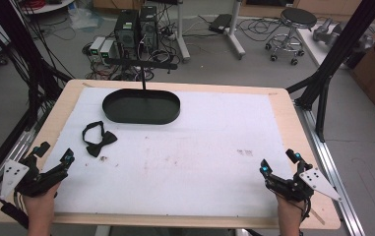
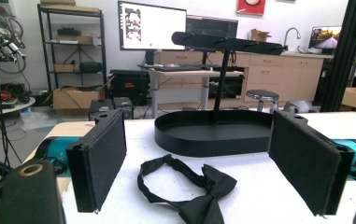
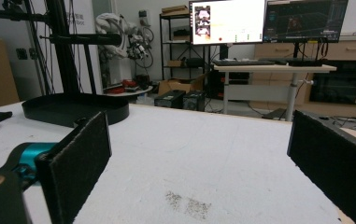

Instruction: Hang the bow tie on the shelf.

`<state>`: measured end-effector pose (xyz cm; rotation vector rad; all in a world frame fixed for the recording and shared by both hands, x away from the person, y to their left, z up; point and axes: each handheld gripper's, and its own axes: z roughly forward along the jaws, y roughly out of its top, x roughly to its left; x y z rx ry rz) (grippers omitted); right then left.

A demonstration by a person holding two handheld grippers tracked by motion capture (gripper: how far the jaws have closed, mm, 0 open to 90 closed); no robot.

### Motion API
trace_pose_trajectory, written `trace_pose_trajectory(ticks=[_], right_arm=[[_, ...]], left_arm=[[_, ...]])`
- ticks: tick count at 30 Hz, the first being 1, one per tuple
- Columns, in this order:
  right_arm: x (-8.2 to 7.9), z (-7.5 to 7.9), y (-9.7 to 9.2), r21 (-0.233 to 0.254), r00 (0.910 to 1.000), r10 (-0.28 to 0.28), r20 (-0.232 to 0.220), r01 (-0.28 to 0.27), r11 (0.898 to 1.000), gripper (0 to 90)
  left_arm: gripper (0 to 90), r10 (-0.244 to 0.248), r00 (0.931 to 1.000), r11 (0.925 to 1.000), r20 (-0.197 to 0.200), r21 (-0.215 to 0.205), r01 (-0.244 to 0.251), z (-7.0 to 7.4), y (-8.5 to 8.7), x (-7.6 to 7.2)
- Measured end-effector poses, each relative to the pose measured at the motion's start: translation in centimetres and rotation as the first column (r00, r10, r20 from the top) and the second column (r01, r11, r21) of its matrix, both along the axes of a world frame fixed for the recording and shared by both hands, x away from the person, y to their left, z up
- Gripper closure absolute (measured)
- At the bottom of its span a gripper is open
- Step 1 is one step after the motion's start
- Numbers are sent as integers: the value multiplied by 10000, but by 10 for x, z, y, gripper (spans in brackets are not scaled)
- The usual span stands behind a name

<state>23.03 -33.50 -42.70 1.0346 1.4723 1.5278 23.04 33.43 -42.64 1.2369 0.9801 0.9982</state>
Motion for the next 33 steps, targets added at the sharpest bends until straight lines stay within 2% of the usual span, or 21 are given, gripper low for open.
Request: trace_pose_trajectory(ticks=[7, 23, 27, 28, 30, 33], right_arm=[[0, 0, 0, -39, 10000, 0, -5, -1, 10000, 53], [1, -1, 0, -97, 10000, 55, -10, -55, 9999, 53], [0, 0, 0, -35, 10000, 48, 16, -48, 10000, 53], [-1, 1, -1, -43, 10000, 53, 33, -53, 10000, 53], [-1, 1, -1, 15, 10000, 34, 22, -34, 10000, 53], [-1, 1, -2, 69, 10000, 10, 4, -10, 10000, 53]], left_arm=[[197, -31, 10000, 10000, 30, 9, 31, 1, 0, 0], [190, -256, 9994, 9997, -237, -40, 255, 7, 3, 3], [190, -424, 9981, 9991, -445, 29, 426, 10, 1, 8], [190, -519, 9962, 9985, -697, 138, 530, 11, -2, 12], [190, -589, 9951, 9979, -793, 206, 607, 12, -3, 14], [190, -927, 9887, 9939, -1180, 486, 990, 15, -10, 23]])
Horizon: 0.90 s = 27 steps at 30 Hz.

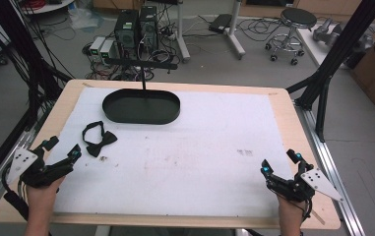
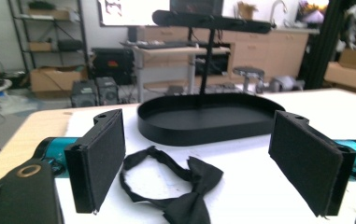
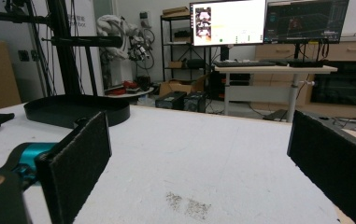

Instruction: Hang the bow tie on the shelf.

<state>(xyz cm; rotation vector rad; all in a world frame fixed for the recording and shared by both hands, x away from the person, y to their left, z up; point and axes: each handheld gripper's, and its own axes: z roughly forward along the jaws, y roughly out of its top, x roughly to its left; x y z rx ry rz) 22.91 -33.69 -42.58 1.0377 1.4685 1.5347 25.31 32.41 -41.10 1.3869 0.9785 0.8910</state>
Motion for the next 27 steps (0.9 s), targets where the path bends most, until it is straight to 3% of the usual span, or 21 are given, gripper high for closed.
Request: trace_pose_trajectory(ticks=[4, 8, 9, 10, 11, 13, 14, 15, 20, 21, 26, 27], right_arm=[[1, -1, 1, -50, 10000, 45, -29, -46, 10000, 53], [1, -1, 3, -115, 9999, 111, -37, -111, 9999, 53], [1, 0, 3, -127, 9999, 128, 0, -128, 9998, 53], [1, 0, 3, -112, 9999, 134, -26, -135, 9998, 53], [1, 0, 3, -112, 9999, 134, -26, -135, 9998, 53], [1, -1, 4, -125, 9999, 147, -75, -148, 9998, 53], [1, -1, 4, -125, 9999, 147, -75, -148, 9998, 53], [1, -1, 4, -144, 9999, 155, -63, -156, 9998, 53], [2, -1, 5, -200, 9998, 187, -85, -188, 9996, 53], [1, -1, 5, -176, 9997, 192, -123, -194, 9997, 53], [3, -2, 6, -270, 9997, 208, -137, -212, 9994, 53], [3, -2, 6, -270, 9997, 208, -137, -212, 9994, 53]], left_arm=[[192, -274, 9987, 9985, -429, 457, 293, -1, -5, 12], [193, -682, 9916, 9921, -1097, 978, 791, -3, -9, 28], [196, -682, 9916, 9921, -1097, 978, 791, -3, -9, 28], [197, -905, 9861, 9878, -1395, 1133, 1067, -3, -11, 34], [198, -905, 9861, 9878, -1395, 1133, 1067, -3, -11, 34], [202, -1153, 9768, 9801, -1804, 1394, 1414, -4, -14, 44], [208, -1153, 9768, 9801, -1804, 1394, 1414, -4, -14, 44], [209, -1217, 9697, 9773, -2118, 1453, 1544, -5, -15, 51], [247, -1248, 9537, 9732, -2736, 1533, 1714, -9, -18, 67], [249, -1248, 9537, 9732, -2736, 1533, 1714, -9, -18, 67], [256, -1114, 9271, 9610, -3578, 1988, 1922, -15, -26, 83], [257, -1114, 9271, 9610, -3578, 1988, 1922, -15, -26, 83]])
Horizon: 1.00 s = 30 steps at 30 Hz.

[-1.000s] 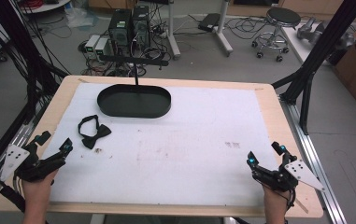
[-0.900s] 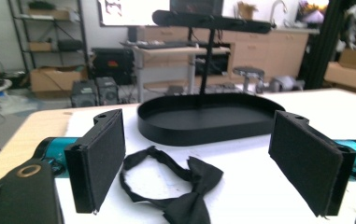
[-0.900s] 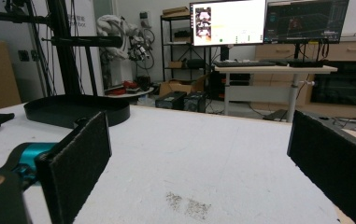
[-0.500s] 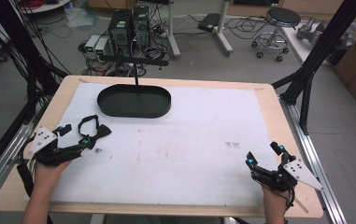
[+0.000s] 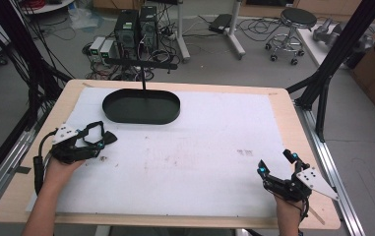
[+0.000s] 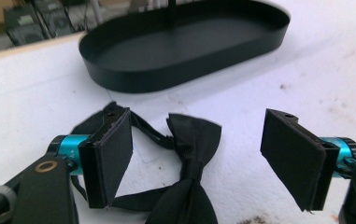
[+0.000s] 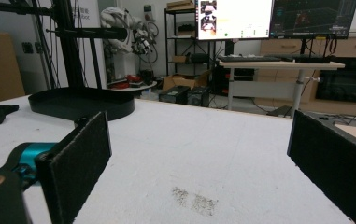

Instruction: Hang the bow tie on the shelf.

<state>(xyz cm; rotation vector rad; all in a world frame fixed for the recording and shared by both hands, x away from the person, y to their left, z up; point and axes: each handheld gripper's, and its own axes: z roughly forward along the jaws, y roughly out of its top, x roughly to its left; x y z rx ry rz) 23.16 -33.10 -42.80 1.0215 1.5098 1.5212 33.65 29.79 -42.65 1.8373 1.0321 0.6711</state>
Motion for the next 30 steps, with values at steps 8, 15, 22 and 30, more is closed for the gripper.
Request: trace_pose_trajectory(ticks=[8, 15, 22, 30], right_arm=[[0, 0, 1, -7, 10000, 39, -64, -39, 10000, 53], [1, -1, 2, -65, 9999, 75, -107, -76, 10000, 53], [2, -2, 4, -93, 9997, 101, -202, -103, 9999, 53], [3, -3, 5, -175, 9994, 167, -290, -172, 9997, 53]], left_arm=[[351, -114, 9940, 9978, -1088, 640, 184, -10, -7, 15], [449, 247, 9815, 9964, -1897, 838, -88, -20, -5, 24], [584, 156, 9801, 9973, -1977, 735, -10, -22, -5, 26], [721, 83, 9808, 9971, -1948, 755, 66, -21, -5, 25]])
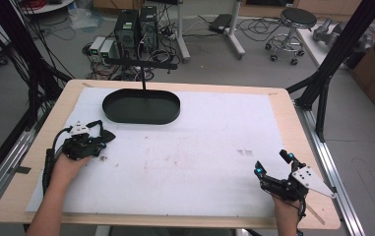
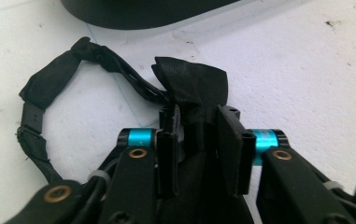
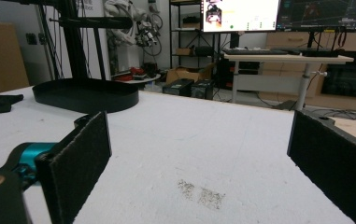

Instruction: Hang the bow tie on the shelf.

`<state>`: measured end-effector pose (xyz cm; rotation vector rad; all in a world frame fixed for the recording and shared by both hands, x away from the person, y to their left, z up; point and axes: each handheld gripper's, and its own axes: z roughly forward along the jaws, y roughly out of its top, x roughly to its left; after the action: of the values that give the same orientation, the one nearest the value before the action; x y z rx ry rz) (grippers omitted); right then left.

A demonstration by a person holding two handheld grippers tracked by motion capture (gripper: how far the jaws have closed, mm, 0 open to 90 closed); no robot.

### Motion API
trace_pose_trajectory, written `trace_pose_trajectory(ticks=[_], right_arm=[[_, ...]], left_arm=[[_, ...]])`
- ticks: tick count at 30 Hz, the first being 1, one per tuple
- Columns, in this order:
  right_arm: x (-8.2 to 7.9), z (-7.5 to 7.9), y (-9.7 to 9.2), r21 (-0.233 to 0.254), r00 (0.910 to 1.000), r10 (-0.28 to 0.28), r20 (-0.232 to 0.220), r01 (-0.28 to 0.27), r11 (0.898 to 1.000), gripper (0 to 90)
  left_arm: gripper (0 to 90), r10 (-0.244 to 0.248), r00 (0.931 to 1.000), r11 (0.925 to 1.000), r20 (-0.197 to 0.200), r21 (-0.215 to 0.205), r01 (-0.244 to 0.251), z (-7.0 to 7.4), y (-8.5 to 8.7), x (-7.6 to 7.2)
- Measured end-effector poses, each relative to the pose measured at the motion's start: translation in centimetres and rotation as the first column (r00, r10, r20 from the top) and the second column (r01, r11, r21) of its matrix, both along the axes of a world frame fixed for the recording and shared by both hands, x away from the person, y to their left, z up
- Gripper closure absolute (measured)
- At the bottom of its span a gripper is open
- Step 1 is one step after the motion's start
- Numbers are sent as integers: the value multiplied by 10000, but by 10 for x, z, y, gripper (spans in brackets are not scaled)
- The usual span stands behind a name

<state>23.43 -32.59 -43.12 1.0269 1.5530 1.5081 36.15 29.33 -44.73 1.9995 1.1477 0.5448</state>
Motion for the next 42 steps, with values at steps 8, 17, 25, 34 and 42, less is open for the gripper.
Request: trace_pose_trajectory(ticks=[8, 17, 25, 34, 42], right_arm=[[1, 0, 0, 1, 10000, 43, 7, -43, 10000, 53], [1, -1, 1, -18, 10000, 30, -70, -30, 10000, 53], [1, -2, 1, -73, 9999, 79, -109, -79, 9999, 53], [2, -2, 1, -82, 9999, 78, -95, -78, 9999, 53], [2, -2, 2, -86, 9999, 102, -108, -103, 9999, 53]], left_arm=[[758, -238, 9989, 9995, 402, 206, 229, 5, -2, -4], [760, -292, 9765, 9932, 2135, -1036, 523, 34, -1, -15], [759, -344, 9320, 9671, 3607, -2232, 1220, 60, -5, -26], [760, -516, 8556, 9227, 5151, -3032, 2381, 83, -13, -34], [760, -406, 8017, 8892, 5963, -3445, 3013, 90, -19, -33]])
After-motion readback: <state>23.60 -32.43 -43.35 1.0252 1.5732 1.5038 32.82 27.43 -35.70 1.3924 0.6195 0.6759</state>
